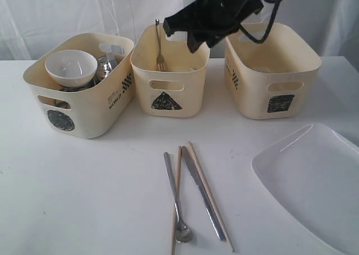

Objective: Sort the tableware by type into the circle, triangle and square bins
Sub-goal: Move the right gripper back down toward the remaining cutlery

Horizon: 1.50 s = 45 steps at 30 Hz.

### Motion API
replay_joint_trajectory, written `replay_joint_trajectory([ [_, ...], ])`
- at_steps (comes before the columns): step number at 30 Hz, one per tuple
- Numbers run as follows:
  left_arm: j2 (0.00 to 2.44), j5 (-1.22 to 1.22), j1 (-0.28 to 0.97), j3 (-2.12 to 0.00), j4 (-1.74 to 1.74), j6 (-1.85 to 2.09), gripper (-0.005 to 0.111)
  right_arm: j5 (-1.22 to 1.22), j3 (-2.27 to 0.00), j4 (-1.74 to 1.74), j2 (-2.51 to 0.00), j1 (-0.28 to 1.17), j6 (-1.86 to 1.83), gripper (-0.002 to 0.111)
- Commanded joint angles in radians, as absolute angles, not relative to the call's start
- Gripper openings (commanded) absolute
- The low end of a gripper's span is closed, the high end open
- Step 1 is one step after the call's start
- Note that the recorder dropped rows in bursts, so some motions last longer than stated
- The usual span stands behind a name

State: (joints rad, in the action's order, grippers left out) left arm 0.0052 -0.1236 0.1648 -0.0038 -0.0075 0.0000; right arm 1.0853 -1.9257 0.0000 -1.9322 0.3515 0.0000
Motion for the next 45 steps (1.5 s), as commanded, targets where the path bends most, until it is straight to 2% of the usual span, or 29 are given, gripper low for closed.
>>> replay_joint_trajectory([
  [1,0.000,-0.128,0.162,0.000,-0.009,-0.007,0.025,1.128,-1.817,0.078,-1.909,0.370,-0.058,0.037],
  [10,0.000,-0.128,0.162,0.000,-0.009,-0.007,0.025,0.953,-1.504,0.078,-1.828,0.439,-0.025,0.037],
  [22,0.000,-0.128,0.162,0.000,-0.009,-0.007,0.025,0.718,-1.119,0.075,-1.728,0.441,0.055,0.037],
  [36,0.000,-0.128,0.162,0.000,-0.009,-0.007,0.025,0.642,-1.005,0.136,-1.732,0.445,0.074,0.037],
  [45,0.000,-0.128,0.162,0.000,-0.009,-0.007,0.025,0.572,-1.003,0.220,-1.732,0.568,0.016,0.037],
])
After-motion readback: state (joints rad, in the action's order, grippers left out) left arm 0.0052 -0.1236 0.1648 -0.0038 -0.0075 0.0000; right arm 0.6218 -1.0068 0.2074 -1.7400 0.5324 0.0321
